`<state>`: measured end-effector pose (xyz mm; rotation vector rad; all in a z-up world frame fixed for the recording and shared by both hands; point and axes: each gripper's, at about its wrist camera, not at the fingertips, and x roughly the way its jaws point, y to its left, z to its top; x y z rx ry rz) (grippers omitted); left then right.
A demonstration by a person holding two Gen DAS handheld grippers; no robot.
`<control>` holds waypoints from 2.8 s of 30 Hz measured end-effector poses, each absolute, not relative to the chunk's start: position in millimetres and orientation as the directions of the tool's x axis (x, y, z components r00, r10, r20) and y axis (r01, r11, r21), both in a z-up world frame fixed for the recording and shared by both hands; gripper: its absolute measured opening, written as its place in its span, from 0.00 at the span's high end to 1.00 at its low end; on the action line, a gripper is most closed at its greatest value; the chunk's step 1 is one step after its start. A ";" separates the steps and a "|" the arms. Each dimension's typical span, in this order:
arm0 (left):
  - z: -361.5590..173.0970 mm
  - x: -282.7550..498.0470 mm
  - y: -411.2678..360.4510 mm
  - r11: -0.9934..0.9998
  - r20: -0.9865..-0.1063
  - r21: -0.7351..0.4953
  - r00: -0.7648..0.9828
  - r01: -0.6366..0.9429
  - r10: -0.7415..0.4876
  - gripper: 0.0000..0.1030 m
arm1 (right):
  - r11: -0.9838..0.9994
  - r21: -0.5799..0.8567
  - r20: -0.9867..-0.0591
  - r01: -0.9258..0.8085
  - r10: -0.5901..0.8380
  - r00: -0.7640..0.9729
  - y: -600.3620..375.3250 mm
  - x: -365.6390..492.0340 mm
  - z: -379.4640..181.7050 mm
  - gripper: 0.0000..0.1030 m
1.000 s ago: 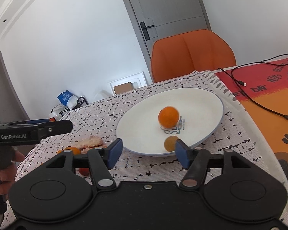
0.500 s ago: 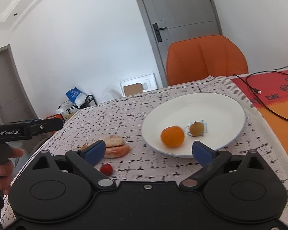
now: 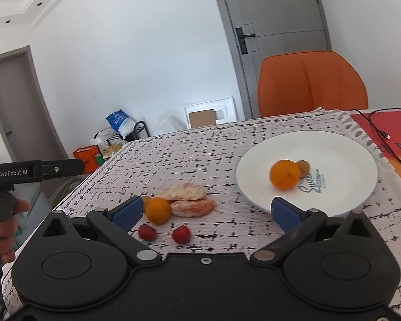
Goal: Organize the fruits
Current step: 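Withdraw both open tools from the plate back toward the fruit, then grasp a small tangerine with the left tool while the right tool grasps a red plum, then carry the tangerine and plum over the white plate and open both tools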
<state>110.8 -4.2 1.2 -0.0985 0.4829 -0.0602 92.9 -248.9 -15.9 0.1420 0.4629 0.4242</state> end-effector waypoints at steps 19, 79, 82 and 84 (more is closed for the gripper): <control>-26.8 108.0 22.9 0.988 -0.489 -0.152 0.869 -0.006 -0.070 0.06 | 0.888 0.183 -0.478 -0.421 0.455 0.751 -212.5 107.3 -29.8 0.25; -8.9 135.8 -99.7 0.954 -0.480 -0.078 0.828 0.291 -0.291 0.79 | 0.909 0.232 -0.424 -0.346 0.415 0.805 -280.1 98.3 -16.2 0.80; -7.8 137.7 -109.1 0.950 -0.479 -0.070 0.825 0.305 -0.300 0.79 | 0.912 0.240 -0.415 -0.333 0.406 0.814 -289.5 97.1 -16.1 0.80; -6.8 138.9 -114.2 0.948 -0.478 -0.068 0.824 0.312 -0.305 0.79 | 0.914 0.243 -0.411 -0.325 0.400 0.819 -295.0 95.8 -15.7 0.80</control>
